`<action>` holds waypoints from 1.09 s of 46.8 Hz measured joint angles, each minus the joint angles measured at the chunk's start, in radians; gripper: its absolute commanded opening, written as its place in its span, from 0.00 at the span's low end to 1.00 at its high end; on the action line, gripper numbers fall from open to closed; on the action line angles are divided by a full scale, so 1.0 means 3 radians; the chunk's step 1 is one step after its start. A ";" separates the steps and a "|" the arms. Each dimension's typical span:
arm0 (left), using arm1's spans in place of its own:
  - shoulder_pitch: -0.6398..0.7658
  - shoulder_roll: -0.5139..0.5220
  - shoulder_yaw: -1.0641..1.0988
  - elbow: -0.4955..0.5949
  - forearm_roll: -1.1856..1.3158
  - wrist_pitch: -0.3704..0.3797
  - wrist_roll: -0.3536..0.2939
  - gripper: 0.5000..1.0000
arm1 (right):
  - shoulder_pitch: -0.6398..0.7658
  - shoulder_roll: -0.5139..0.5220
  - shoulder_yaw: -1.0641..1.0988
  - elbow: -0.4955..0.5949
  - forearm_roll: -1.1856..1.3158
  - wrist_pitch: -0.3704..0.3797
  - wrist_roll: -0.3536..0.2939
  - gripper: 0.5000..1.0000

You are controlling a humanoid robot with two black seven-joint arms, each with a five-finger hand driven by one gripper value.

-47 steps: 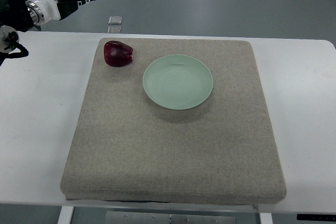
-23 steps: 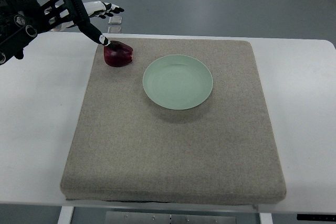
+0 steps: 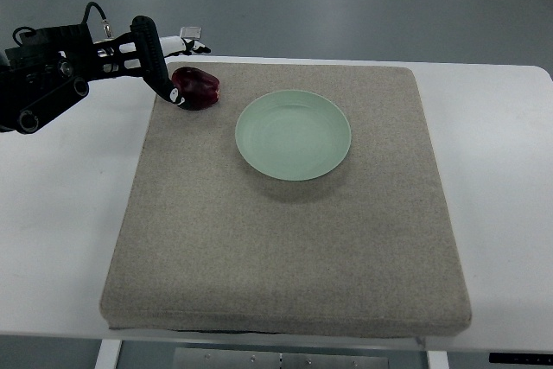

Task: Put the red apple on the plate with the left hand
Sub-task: 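Lower the left hand onto the red apple and close fingers around it, then lift the red apple and carry it over the pale green plate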

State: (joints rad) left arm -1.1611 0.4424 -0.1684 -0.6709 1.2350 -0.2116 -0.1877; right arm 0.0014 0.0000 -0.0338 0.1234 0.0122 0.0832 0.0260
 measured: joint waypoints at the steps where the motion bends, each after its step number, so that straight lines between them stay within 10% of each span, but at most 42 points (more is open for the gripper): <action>1: 0.0000 -0.0001 0.0007 0.0003 0.0000 0.0000 0.0000 0.99 | 0.0000 0.0000 0.0000 0.0000 0.0000 0.0000 0.0000 0.86; 19: 0.0061 -0.0166 0.0032 0.0117 0.0008 0.0020 0.0002 0.92 | 0.0000 0.0000 0.0000 0.0000 0.0000 -0.0001 0.0000 0.86; 51: 0.0015 -0.0139 0.0030 0.0135 0.0048 0.0020 0.0023 0.00 | 0.0000 0.0000 0.0000 -0.0001 0.0000 0.0001 0.0000 0.86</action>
State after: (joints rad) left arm -1.1567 0.4007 -0.1596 -0.6305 1.2495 -0.2055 -0.1810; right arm 0.0015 0.0000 -0.0337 0.1230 0.0123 0.0836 0.0261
